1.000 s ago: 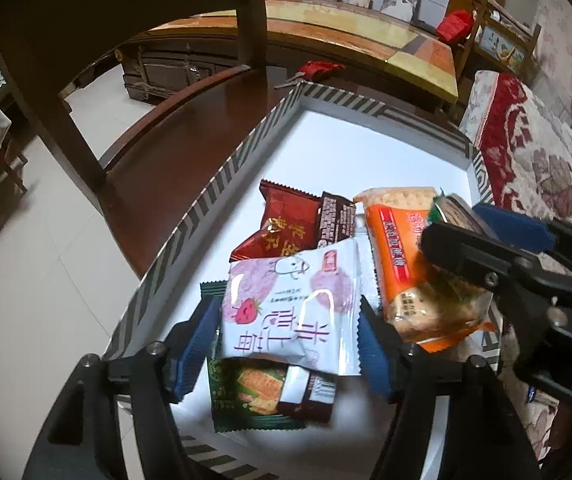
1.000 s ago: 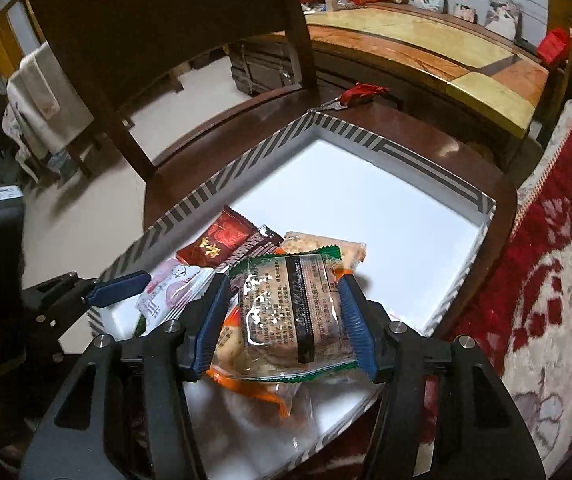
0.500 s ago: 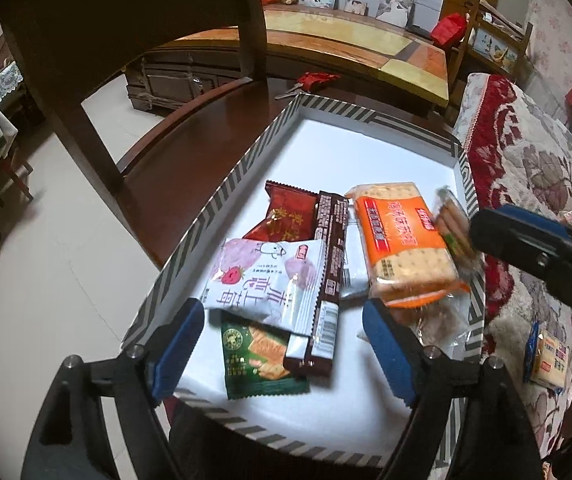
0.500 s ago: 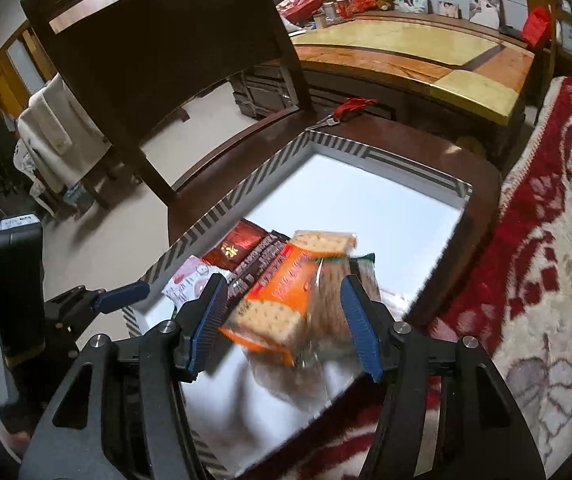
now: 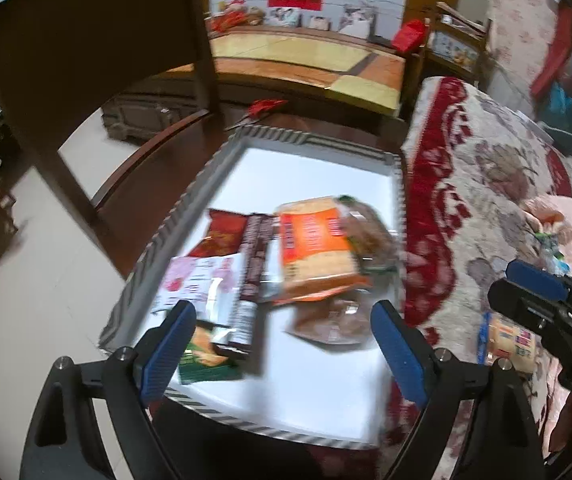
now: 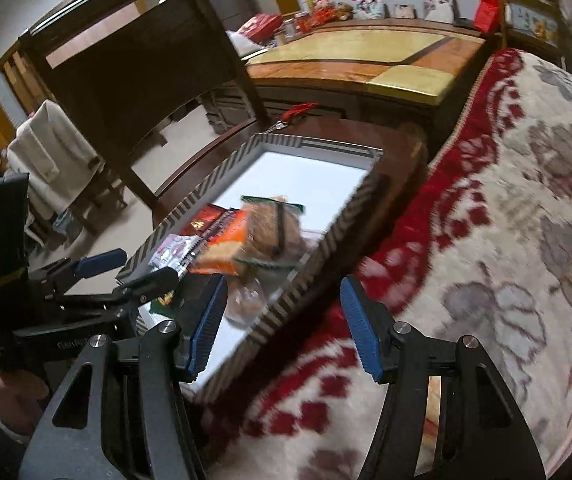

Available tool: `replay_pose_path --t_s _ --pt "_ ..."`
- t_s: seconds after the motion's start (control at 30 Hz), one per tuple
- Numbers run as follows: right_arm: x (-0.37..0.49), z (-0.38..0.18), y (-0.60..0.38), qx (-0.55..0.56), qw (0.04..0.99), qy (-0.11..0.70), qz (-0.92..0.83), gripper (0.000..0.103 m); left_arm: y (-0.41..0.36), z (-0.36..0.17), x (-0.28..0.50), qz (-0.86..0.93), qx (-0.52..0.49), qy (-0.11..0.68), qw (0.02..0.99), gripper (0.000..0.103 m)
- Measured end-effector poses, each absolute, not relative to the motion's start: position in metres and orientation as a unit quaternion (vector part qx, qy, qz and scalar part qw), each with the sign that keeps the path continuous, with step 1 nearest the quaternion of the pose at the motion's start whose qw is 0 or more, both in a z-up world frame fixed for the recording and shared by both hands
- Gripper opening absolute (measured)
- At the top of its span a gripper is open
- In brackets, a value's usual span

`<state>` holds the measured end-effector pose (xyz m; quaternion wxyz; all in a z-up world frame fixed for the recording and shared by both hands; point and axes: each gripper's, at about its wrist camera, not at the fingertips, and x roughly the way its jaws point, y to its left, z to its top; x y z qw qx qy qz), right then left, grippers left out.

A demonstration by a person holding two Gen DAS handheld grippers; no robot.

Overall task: Organize snacks
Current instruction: 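Move both grippers back to the snacks on the blanket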

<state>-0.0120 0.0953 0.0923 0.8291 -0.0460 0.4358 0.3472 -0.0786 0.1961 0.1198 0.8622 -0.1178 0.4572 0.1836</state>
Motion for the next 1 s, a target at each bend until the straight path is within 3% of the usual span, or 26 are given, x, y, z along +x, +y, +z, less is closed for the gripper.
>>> replay_pose_path --t_s 0.47,0.77,1.0 --pt "-0.037 0.103 0.002 -0.05 0.865 0.415 0.276 0.06 0.116 0.128 -0.059 0.103 -0.073 0.463 0.877 0.091" --pt "-0.018 0.067 -0.078 -0.014 0.859 0.464 0.216 0.06 0.083 0.119 -0.055 0.076 -0.051 0.484 0.87 0.092" --pt "-0.019 0.046 -0.087 -0.041 0.848 0.478 0.226 0.06 0.064 0.11 -0.049 0.06 -0.038 0.501 0.863 0.092"
